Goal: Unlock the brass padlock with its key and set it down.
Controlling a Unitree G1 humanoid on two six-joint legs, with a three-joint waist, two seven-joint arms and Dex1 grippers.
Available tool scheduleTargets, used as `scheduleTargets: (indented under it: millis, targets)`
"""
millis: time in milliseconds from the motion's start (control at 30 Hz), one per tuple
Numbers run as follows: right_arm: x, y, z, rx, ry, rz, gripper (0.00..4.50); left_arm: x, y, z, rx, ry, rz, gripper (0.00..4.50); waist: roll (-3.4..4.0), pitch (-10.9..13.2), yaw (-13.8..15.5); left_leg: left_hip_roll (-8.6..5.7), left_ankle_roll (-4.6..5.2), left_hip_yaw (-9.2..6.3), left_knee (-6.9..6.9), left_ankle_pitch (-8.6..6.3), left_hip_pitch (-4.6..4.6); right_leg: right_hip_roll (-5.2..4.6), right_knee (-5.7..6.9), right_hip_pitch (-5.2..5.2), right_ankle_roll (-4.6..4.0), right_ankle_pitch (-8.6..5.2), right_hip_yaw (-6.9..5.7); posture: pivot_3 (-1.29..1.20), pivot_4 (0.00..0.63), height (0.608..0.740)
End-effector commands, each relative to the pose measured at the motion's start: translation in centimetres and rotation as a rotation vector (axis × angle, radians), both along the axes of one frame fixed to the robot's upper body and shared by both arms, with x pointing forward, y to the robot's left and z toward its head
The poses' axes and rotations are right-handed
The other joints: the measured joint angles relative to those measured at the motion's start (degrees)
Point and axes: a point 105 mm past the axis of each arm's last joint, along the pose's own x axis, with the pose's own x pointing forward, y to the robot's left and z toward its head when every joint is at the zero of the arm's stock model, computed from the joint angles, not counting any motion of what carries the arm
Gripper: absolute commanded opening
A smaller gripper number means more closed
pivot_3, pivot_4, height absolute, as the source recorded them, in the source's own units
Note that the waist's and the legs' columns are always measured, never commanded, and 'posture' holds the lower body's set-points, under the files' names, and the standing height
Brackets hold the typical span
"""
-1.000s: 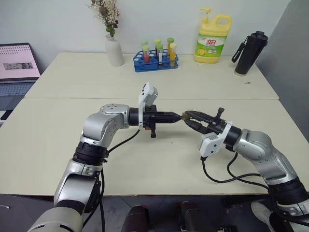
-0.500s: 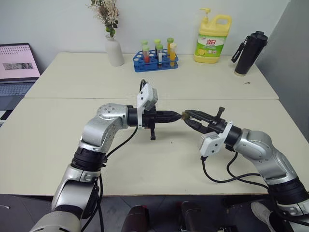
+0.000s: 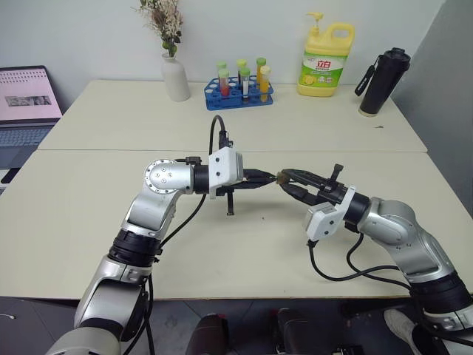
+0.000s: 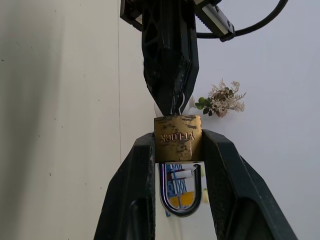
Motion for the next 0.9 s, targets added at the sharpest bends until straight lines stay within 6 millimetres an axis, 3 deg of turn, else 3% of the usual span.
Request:
scheduleTargets:
  millis: [33,167,267,467,633,900]
  targets:
    - [0.1,-0.3,0.9,0.025,-0.025,-0.016,0.92,-0.9,-1.2,1.0,-0.023,-0.049,-0.073,0.0,0.0,0.0,0.0,0.0,0.0,0.0,0.0,0.0,0.0,0.0,0.0,0.0,0.0,0.0,0.0,0.0,0.15,0.74]
    - [0.2,-0.3,1.0,0.029,-0.023,-0.02,0.92,-0.4,-1.3,0.7,-0.042,0.08,-0.041,0.0,0.0,0.0,-0.01,-0.01,0.0,0.0,0.0,0.0,0.0,0.0,0.0,0.0,0.01,0.0,-0.03,0.0,0.15,0.74]
    - [0.2,-0.3,1.0,0.03,-0.022,-0.022,0.92,-0.5,-1.1,0.4,-0.04,0.169,-0.035,0.59,0.0,0.0,-0.04,0.0,0.0,-0.02,0.0,0.0,0.0,0.02,0.01,0.0,0.01,0.0,-0.04,0.0,0.15,0.74]
    - [0.3,-0.4,1.0,0.031,-0.017,-0.029,0.92,0.0,0.1,0.3,-0.057,0.461,0.038,2.34,0.0,0.0,-0.12,0.01,0.0,-0.05,0.0,0.0,0.01,0.03,0.02,0.0,0.05,-0.03,-0.05,0.0,0.15,0.74]
    - [0.3,-0.2,0.9,0.032,-0.016,-0.025,0.92,0.0,0.1,1.6,-0.125,0.578,0.069,3.83,0.0,0.0,-0.05,0.03,0.0,-0.08,0.0,0.0,0.01,0.03,0.02,0.0,0.06,-0.03,-0.07,0.0,0.15,0.74]
    - [0.3,0.2,0.9,0.031,-0.019,-0.004,0.92,-0.3,-0.9,2.4,-0.18,0.679,0.08,3.88,0.0,0.0,-0.06,0.03,-0.01,-0.09,0.02,0.0,0.0,0.01,0.02,0.0,0.04,-0.02,-0.03,0.0,0.15,0.74]
